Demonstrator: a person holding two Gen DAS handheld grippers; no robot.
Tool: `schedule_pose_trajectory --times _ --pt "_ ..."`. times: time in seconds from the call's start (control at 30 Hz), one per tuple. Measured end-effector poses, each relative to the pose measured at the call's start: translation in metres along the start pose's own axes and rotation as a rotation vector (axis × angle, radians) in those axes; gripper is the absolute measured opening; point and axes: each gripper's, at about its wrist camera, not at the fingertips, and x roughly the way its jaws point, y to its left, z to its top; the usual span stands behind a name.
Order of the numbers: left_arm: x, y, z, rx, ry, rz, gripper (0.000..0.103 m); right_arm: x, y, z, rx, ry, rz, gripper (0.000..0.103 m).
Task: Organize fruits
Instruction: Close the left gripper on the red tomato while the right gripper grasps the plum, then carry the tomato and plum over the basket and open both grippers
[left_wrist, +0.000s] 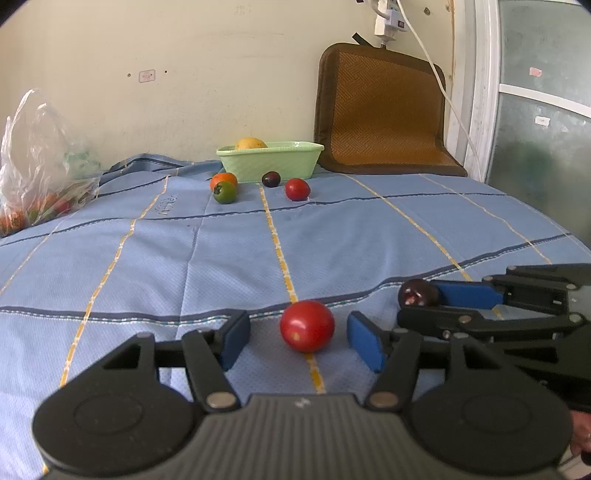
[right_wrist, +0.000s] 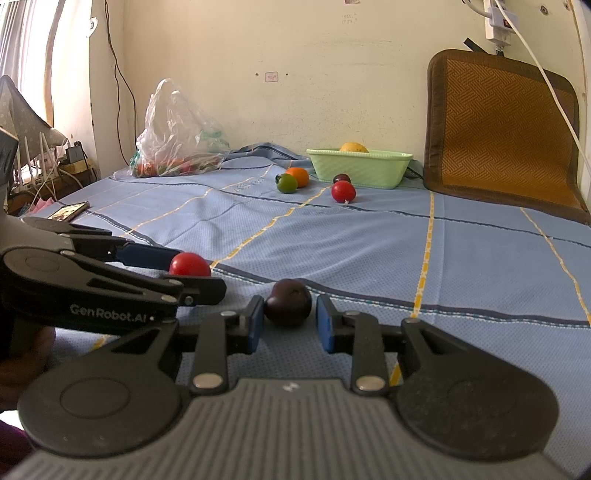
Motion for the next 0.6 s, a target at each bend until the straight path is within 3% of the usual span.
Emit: schedule_pose_trajectory --times 0.17,0.23,0.3,0.33,0.37,0.47,0.6 --pt "-0.002 0.003 0.0 -0.004 0.001 -0.009 0.062 0.0 0.0 0.001 -0.009 0.007 -0.008 0.035" --pt "-0.003 0.003 0.0 0.008 0.001 -0.015 0.061 0.0 0.002 0.002 -0.013 0.015 -0.019 0.04" --pt "-0.003 0.004 0.001 0.017 0.006 -0.024 0.058 -0.001 0.0 0.003 -0.003 0.024 -0.015 0.04" --pt "-0.003 0.004 0.002 0.013 0.008 -0.03 0.049 -0.001 -0.001 0.003 0.0 0.028 -0.012 0.04" --pt "-0.003 0.005 0.003 0.01 0.012 -0.047 0.033 -0.001 -0.002 0.004 -0.002 0.033 -0.007 0.04" --pt "-0.001 0.006 0.011 0.011 0.03 -0.123 0.03 0.001 -0.001 0.009 -0.028 0.052 0.024 0.03" --pt "0.009 0.02 0.036 -0.046 0.073 -0.235 0.03 0.014 -0.011 0.028 -0.005 0.092 0.1 0.03"
